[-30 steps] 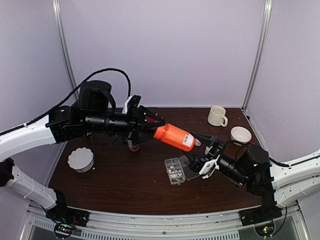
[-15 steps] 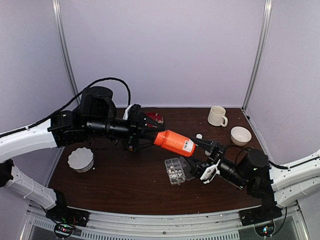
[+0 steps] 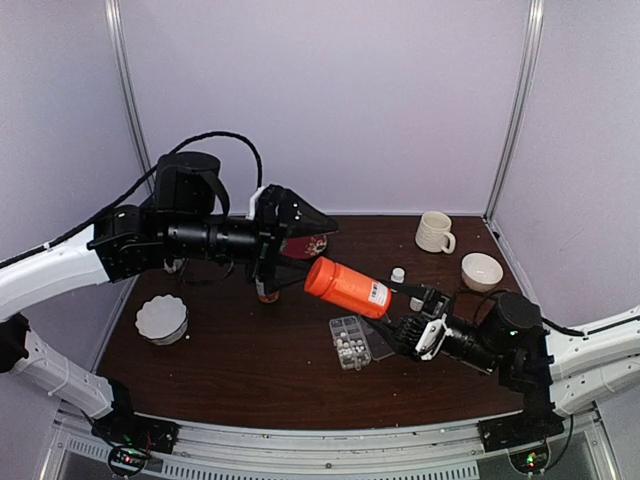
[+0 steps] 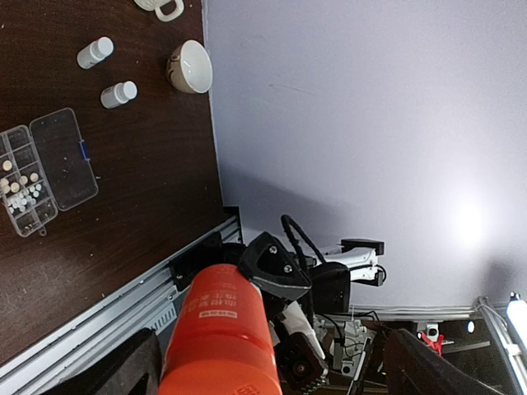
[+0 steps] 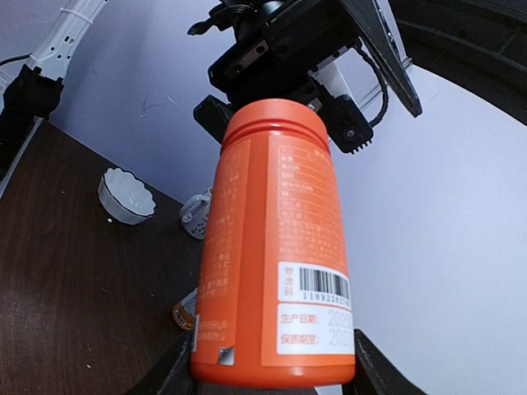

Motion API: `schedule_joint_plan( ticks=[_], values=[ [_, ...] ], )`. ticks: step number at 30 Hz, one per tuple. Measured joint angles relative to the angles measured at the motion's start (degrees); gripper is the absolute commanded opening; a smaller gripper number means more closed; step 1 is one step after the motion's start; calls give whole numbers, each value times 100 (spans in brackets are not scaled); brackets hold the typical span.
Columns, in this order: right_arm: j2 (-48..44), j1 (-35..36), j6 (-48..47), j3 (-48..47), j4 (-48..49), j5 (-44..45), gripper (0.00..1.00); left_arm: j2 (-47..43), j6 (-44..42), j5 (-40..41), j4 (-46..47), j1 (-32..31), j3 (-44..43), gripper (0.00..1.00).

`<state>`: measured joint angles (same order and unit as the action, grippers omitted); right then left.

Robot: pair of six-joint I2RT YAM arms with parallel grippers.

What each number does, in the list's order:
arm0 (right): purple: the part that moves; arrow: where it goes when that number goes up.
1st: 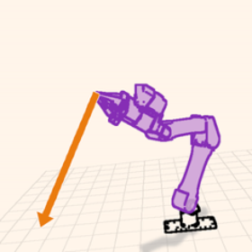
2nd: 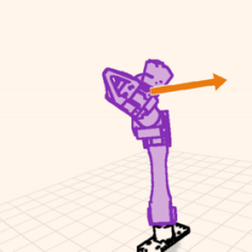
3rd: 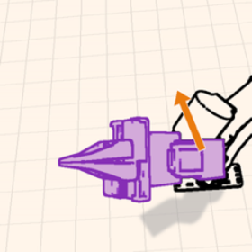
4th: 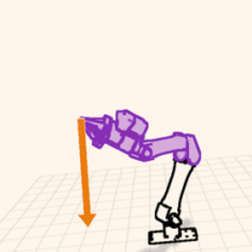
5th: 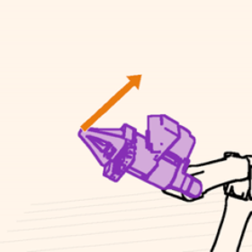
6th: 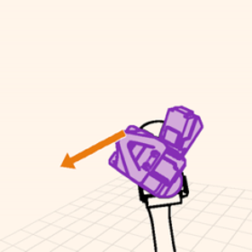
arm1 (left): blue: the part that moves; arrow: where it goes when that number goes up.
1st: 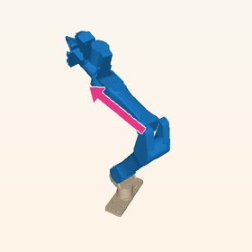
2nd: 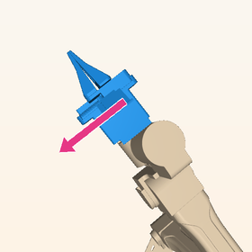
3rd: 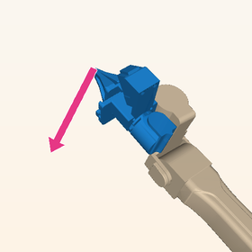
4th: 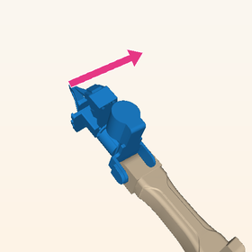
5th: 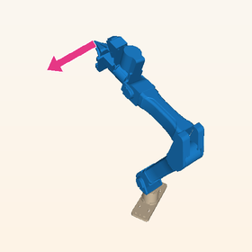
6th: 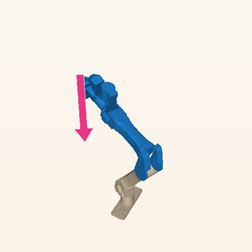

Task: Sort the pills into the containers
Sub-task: Unscrew the lid of the pill bottle from the pill bottle.

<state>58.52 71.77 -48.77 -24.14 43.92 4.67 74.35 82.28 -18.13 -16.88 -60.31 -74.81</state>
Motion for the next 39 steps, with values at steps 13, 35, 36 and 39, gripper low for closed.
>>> schedule_joint_plan(
  ticks=[13, 35, 36, 39],
  values=[
    [-472, -505, 1694, -4, -695, -946, 0, -350, -2603, 590, -1045, 341, -472, 98],
    [-616, -861, 4236, -1209, -3056, -3195, 0, -984, -13894, -1355, -651, 116, 957, 98],
    [-577, -861, 4275, -1239, -3095, -3241, 0, -970, -14019, -1360, -647, 103, 942, 98],
    [-474, -863, 4325, -1294, -3185, -3348, 0, -970, -14279, -1366, -592, 59, 916, 97]
  ],
)
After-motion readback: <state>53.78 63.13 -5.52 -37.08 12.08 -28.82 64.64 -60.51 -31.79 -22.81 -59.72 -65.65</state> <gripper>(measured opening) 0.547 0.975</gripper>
